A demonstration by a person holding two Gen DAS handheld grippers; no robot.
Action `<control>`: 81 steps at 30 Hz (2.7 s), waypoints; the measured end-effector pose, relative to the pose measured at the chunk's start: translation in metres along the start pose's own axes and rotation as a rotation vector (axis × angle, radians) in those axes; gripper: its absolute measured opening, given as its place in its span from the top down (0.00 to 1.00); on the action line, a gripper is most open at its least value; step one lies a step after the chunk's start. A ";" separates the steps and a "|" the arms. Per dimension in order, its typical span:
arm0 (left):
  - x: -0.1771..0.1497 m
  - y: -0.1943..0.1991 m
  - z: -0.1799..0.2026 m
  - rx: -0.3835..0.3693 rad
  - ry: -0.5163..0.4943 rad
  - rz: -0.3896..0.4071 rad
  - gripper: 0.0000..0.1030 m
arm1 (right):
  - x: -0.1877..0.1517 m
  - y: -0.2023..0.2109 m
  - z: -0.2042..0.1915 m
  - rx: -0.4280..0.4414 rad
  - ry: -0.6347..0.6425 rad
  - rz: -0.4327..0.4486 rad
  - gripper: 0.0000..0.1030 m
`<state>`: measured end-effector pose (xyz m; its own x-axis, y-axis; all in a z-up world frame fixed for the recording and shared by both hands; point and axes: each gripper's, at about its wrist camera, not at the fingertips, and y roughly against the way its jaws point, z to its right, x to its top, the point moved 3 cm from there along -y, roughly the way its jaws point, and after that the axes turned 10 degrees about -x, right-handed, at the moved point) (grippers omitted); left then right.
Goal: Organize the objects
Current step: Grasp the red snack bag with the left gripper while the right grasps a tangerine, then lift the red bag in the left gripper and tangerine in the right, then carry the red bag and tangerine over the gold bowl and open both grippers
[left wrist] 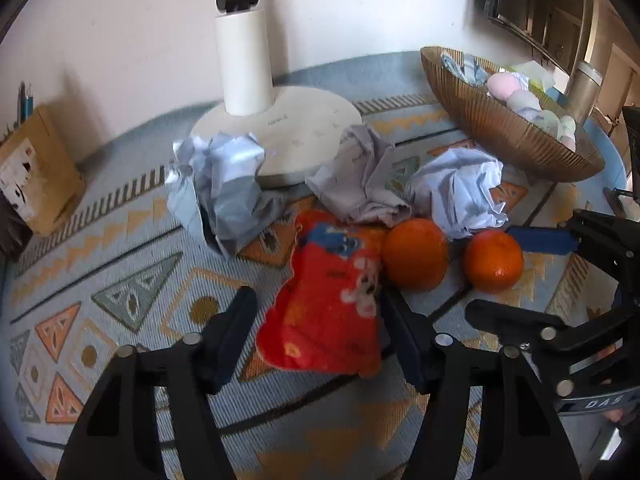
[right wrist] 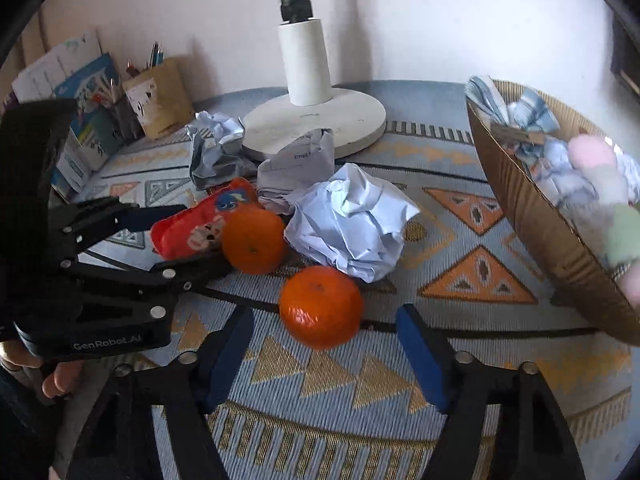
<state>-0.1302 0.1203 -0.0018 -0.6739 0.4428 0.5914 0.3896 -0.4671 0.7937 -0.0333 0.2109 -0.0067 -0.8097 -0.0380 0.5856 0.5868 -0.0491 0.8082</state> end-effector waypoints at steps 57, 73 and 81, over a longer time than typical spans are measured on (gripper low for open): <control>0.012 0.101 0.088 -0.014 0.083 0.282 0.68 | -0.052 0.132 0.120 0.023 -0.216 0.248 0.63; 0.156 -0.006 0.171 -0.115 -0.023 0.270 0.68 | 0.026 0.130 0.290 -0.070 -0.546 0.317 0.63; 0.166 -0.028 0.167 -0.144 -0.009 0.261 0.43 | 0.054 0.087 0.299 -0.020 -0.566 0.239 0.44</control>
<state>-0.1478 0.3343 0.0979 -0.5570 0.2997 0.7746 0.4553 -0.6698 0.5866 -0.0261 0.5035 0.1136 -0.5278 0.4852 0.6971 0.7480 -0.1232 0.6521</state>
